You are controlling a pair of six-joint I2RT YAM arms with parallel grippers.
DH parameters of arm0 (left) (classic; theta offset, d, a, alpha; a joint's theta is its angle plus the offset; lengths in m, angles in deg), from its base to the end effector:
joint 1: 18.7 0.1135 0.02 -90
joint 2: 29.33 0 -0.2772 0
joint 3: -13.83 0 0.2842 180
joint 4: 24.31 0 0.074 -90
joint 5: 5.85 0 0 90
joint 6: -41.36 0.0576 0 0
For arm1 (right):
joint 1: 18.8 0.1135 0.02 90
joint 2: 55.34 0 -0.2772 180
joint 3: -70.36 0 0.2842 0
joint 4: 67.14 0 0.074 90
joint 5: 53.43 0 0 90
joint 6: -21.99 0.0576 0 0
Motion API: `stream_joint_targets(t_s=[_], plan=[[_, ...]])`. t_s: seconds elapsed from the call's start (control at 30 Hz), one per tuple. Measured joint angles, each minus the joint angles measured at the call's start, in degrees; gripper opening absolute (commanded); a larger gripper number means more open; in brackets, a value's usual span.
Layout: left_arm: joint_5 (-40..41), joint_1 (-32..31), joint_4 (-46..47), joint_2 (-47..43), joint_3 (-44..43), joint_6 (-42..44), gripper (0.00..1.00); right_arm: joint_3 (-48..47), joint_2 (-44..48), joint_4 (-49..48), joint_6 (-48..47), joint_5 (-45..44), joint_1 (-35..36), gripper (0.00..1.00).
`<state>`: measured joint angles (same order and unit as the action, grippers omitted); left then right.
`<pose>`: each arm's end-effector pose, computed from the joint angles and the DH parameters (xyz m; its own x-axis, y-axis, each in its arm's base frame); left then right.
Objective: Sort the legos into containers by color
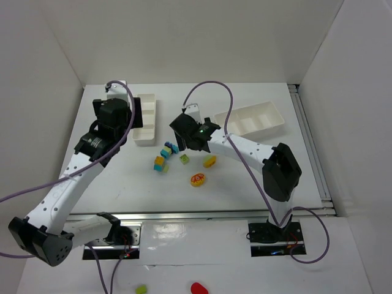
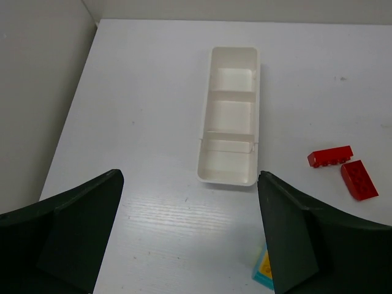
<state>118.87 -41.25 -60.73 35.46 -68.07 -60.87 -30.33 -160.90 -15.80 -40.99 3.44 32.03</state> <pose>0.2786 -0.0802 0.4078 -0.2601 -0.0805 -0.9622 -0.2418 0.9702 -0.0159 0.3058 0.3255 0.2548 -0.6754 -0.2266 -0.7018 -0.1689 0.9739 -0.1520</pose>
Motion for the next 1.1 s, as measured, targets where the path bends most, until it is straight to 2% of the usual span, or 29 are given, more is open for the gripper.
stream_joint_targets(t_s=[0.17,0.3,0.53,0.8,0.97,1.1], plan=[[-0.5,0.24,-0.42,-2.23,-0.26,-0.37,1.0,0.0,0.0,-2.8,-0.13,2.69,-0.2,1.0],[-1.68,0.28,-2.64,0.57,-3.13,-0.48,1.0,0.42,0.0,-4.92,-0.33,4.52,-0.48,1.0],[-3.15,0.76,-3.91,2.16,-3.3,-1.6,1.0,4.0,1.46,-7.93,-0.52,6.12,-1.79,1.0],[-15.47,8.33,-11.98,15.72,-14.08,-6.34,1.0,5.73,2.6,-12.59,-4.2,14.25,-7.98,1.0],[-31.56,15.47,-16.61,22.4,-18.58,-10.21,1.0,5.14,0.09,-14.43,-7.06,16.48,-8.37,1.0],[-38.99,20.33,-18.71,25.09,-18.45,-12.46,1.0,2.73,-5.27,-15.15,-9.18,17.16,-8.48,1.0]])
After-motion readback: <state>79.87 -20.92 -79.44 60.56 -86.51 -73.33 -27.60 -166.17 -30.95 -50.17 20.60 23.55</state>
